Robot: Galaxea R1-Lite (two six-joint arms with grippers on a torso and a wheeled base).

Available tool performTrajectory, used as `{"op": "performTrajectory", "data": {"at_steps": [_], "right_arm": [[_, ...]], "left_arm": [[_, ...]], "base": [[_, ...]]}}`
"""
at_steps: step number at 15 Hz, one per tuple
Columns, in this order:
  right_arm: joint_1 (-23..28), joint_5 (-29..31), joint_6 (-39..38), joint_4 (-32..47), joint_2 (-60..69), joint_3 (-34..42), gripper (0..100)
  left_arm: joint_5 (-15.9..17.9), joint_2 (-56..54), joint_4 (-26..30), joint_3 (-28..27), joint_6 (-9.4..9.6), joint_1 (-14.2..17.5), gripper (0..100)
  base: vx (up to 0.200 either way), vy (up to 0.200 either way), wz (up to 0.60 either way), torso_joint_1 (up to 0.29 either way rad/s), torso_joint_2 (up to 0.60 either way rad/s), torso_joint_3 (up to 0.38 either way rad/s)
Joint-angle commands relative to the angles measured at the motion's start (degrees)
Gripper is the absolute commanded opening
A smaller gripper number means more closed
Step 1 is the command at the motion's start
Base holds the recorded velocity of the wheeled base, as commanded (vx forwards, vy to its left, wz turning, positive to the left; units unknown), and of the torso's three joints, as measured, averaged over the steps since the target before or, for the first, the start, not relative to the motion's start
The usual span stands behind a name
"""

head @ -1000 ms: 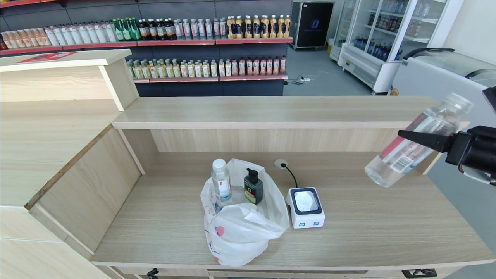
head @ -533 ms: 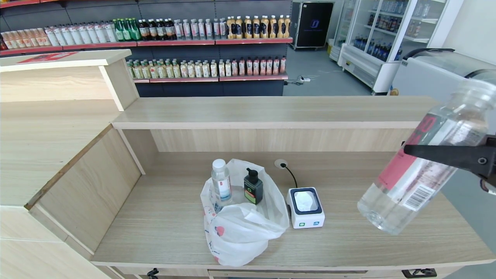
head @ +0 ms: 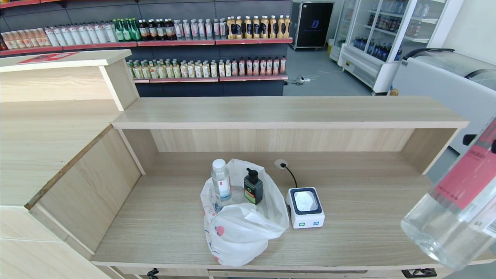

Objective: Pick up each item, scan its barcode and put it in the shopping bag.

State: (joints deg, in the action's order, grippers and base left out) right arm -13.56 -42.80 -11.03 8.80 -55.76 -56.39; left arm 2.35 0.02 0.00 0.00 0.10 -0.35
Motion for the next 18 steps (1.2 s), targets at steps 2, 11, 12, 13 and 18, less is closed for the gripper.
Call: {"op": "performTrajectory", "data": {"at_steps": [2,11,12,13,18], "right_arm": [[-0.07,0.00,-2.59,2.71,3.73,-1.00,0],[-1.47,-0.27,-13.14,3.06,4.08,-6.10,0],[-1.47,-0.35,-13.14,3.24,4.26,-6.18,0],[-1.47,-0.35,-13.14,3.68,4.34,-6.27,0],[-1.74,-0.88,-14.46,5.52,6.19,-7.15,0]], "left_arm": [[0.02,0.06,0.00,0.00,-0.01,0.00,100],[0.02,0.06,0.00,0.00,-0.01,0.00,100],[0.02,0.06,0.00,0.00,-0.01,0.00,100],[0.02,0.06,0.00,0.00,-0.01,0.00,100],[0.02,0.06,0.00,0.00,-0.01,0.00,100]], "base": [[0.000,0.000,0.00,0.000,0.00,0.000],[0.000,0.000,0.00,0.000,0.00,0.000],[0.000,0.000,0.00,0.000,0.00,0.000],[0.000,0.000,0.00,0.000,0.00,0.000],[0.000,0.000,0.00,0.000,0.00,0.000]]}}
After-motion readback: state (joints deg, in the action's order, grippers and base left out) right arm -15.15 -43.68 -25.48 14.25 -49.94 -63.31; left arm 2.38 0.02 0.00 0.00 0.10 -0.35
